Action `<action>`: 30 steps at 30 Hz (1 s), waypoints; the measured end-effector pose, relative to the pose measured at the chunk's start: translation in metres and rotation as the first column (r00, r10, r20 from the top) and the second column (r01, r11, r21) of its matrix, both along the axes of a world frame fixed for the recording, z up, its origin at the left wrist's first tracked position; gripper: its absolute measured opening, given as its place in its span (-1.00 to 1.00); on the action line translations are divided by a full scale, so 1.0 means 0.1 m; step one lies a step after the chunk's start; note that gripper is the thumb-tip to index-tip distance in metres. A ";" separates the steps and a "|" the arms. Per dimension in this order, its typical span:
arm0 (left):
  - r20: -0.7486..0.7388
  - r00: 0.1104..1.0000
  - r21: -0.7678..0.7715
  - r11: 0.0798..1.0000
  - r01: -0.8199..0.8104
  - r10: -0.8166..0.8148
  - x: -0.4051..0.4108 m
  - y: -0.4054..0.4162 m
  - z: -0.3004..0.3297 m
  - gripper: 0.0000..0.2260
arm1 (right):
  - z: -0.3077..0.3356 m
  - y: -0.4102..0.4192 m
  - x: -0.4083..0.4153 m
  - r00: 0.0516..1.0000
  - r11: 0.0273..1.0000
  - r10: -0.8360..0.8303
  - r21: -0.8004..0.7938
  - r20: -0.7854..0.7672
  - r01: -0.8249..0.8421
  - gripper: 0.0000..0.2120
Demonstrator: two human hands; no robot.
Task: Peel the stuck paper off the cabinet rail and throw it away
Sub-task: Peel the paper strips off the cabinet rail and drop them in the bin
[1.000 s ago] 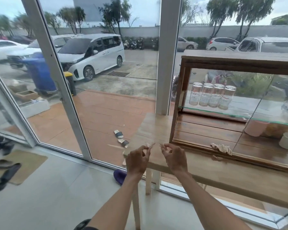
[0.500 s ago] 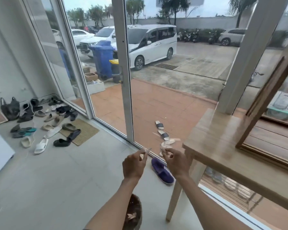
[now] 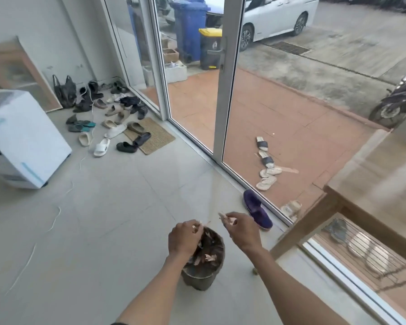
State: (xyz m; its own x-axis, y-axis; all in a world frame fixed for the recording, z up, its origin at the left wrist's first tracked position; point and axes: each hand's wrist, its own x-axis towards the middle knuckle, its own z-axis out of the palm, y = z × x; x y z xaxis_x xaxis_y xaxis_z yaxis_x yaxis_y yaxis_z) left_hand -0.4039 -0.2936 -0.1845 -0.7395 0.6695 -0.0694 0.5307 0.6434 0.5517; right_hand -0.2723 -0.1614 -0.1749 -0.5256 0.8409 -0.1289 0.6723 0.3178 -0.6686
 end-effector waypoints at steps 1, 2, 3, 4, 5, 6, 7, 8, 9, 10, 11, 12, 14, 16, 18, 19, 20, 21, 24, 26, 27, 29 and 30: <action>0.026 0.999 -0.023 1.000 -0.019 0.019 -0.01 -0.05 -0.08 -0.78 | -0.08 -0.03 -0.02 1.000 1.000 0.014 -0.012 0.015 -0.013 -0.71; 0.047 0.998 -0.046 0.998 -0.033 0.036 -0.02 -0.09 -0.14 -0.78 | -0.15 -0.06 -0.04 0.999 0.999 0.024 -0.022 0.030 -0.024 -0.70; 0.064 0.997 -0.060 0.997 -0.044 0.048 -0.02 -0.12 -0.20 -0.78 | -0.21 -0.08 -0.05 0.999 0.999 0.031 -0.038 0.040 -0.030 -0.69; 0.081 0.995 -0.062 0.997 -0.051 0.056 -0.03 -0.15 -0.24 -0.78 | -0.25 -0.11 -0.06 0.998 0.998 0.038 -0.056 0.044 -0.036 -0.68; 0.098 0.994 -0.052 0.997 -0.051 0.056 -0.03 -0.16 -0.27 -0.77 | -0.29 -0.12 -0.08 0.998 0.996 0.047 -0.077 0.048 -0.043 -0.67; 0.118 0.992 -0.042 0.998 -0.045 0.049 -0.04 -0.16 -0.29 -0.77 | -0.31 -0.12 -0.09 0.996 0.994 0.059 -0.097 0.060 -0.053 -0.67; 0.140 0.989 -0.037 0.999 -0.030 0.034 -0.05 -0.17 -0.31 -0.77 | -0.33 -0.12 -0.11 0.994 0.991 0.074 -0.113 0.077 -0.065 -0.68; 0.164 0.986 -0.040 0.999 -0.010 0.017 -0.07 -0.17 -0.32 -0.77 | -0.33 -0.11 -0.12 0.991 0.990 0.087 -0.121 0.097 -0.075 -0.67; 0.179 0.984 -0.046 0.999 0.007 0.001 -0.08 -0.17 -0.33 -0.76 | -0.33 -0.10 -0.13 0.989 0.989 0.096 -0.122 0.112 -0.082 -0.67; 0.188 0.982 -0.054 0.998 0.016 -0.006 -0.10 -0.17 -0.32 -0.77 | -0.32 -0.09 -0.14 0.987 0.989 0.099 -0.118 0.124 -0.085 -0.67; 0.191 0.981 -0.063 0.998 0.020 -0.008 -0.12 -0.17 -0.32 -0.77 | -0.32 -0.07 -0.14 0.986 0.990 0.103 -0.111 0.131 -0.088 -0.67; 0.191 0.982 -0.073 0.997 0.023 -0.009 -0.14 -0.17 -0.30 -0.77 | -0.32 -0.05 -0.14 0.985 0.990 0.105 -0.104 0.137 -0.091 -0.67; 0.183 0.983 -0.084 0.996 0.032 -0.016 -0.19 -0.17 -0.28 -0.77 | -0.29 -0.02 -0.13 0.985 0.991 0.102 -0.096 0.137 -0.090 -0.69; 0.175 0.984 -0.085 0.995 0.044 -0.029 -0.22 -0.16 -0.22 -0.76 | -0.25 0.02 -0.12 0.988 0.992 0.091 -0.103 0.122 -0.078 -0.71; 0.191 0.981 -0.071 0.996 0.049 -0.035 -0.25 -0.12 -0.17 -0.75 | -0.19 0.05 -0.11 0.991 0.992 0.084 -0.102 0.103 -0.073 -0.72; 0.219 0.975 -0.055 0.997 0.052 -0.038 -0.26 -0.09 -0.13 -0.76 | -0.16 0.07 -0.10 0.993 0.993 0.079 -0.099 0.087 -0.071 -0.73; 0.247 0.968 -0.040 0.998 0.052 -0.040 -0.27 -0.06 -0.08 -0.76 | -0.12 0.08 -0.09 0.995 0.993 0.073 -0.098 0.071 -0.066 -0.73; 0.258 0.965 -0.022 0.998 0.060 -0.052 -0.27 -0.01 -0.01 -0.77 | -0.07 0.10 -0.07 0.996 0.994 0.064 -0.094 0.055 -0.058 -0.73; 0.232 0.965 0.029 0.993 0.116 -0.120 -0.24 0.18 0.23 -0.78 | 0.10 0.19 0.01 0.999 0.997 0.037 -0.072 0.019 -0.036 -0.75; 0.198 0.966 0.067 0.986 0.155 -0.165 -0.19 0.31 0.43 -0.80 | 0.27 0.26 0.07 1.000 0.999 0.003 -0.051 -0.024 -0.004 -0.75; 0.182 0.966 0.086 0.982 0.170 -0.183 -0.17 0.38 0.51 -0.79 | 0.36 0.30 0.11 0.999 0.999 -0.014 -0.034 -0.048 0.012 -0.75; 0.155 0.965 0.117 0.974 0.194 -0.211 -0.10 0.54 0.69 -0.79 | 0.59 0.38 0.21 0.995 0.999 -0.052 0.001 -0.089 0.052 -0.77; 0.149 0.963 0.131 0.970 0.206 -0.224 -0.06 0.63 0.78 -0.79 | 0.70 0.43 0.28 0.992 0.997 -0.072 0.022 -0.101 0.075 -0.78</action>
State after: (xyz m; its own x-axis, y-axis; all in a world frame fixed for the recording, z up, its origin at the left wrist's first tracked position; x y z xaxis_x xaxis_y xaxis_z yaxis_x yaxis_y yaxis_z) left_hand -0.4096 -0.2309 -0.1065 -0.5625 0.8219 -0.0900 0.5476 0.4519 0.7042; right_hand -0.2446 -0.1188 -0.1045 -0.4712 0.8802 -0.0563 0.6249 0.2881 -0.7256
